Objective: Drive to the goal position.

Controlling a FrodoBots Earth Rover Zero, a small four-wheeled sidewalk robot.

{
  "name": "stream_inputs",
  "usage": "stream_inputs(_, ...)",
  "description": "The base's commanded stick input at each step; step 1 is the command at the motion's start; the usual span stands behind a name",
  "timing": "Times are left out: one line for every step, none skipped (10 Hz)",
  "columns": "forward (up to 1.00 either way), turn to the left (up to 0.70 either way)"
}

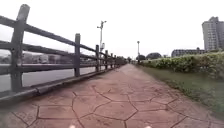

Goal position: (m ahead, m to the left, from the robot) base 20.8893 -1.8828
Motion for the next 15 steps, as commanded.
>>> stream_inputs(0.00, 0.00)
stream_inputs(0.98, 0.02)
stream_inputs(1.00, 0.02)
stream_inputs(1.00, 0.02)
stream_inputs(1.00, 0.02)
stream_inputs(1.00, -0.26)
stream_inputs(1.00, -0.38)
stream_inputs(1.00, -0.38)
stream_inputs(1.00, -0.38)
stream_inputs(1.00, -0.38)
stream_inputs(1.00, -0.38)
stream_inputs(1.00, -0.38)
stream_inputs(1.00, -0.09)
stream_inputs(1.00, 0.02)
stream_inputs(1.00, 0.02)
